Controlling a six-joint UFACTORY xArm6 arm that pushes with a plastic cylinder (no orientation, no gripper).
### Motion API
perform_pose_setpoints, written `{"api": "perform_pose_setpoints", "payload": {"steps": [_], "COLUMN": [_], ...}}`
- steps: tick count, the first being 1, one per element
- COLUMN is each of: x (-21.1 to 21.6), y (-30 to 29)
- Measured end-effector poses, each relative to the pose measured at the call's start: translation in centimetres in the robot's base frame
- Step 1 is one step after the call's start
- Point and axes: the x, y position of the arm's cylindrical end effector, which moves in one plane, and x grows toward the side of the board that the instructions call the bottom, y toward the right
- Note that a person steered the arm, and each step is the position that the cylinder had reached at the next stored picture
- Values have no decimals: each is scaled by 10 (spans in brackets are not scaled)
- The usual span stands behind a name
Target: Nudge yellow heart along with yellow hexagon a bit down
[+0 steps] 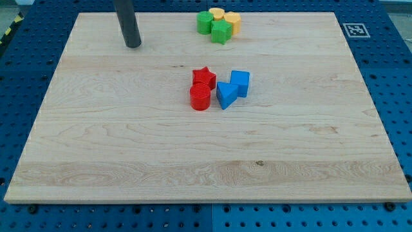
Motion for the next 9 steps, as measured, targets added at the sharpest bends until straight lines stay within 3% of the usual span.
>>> {"api": "perform_pose_setpoints", "payload": {"steps": [4, 6, 7, 8, 9], "x": [7, 19, 20, -15, -76], "y": [15, 134, 86, 46, 67]}}
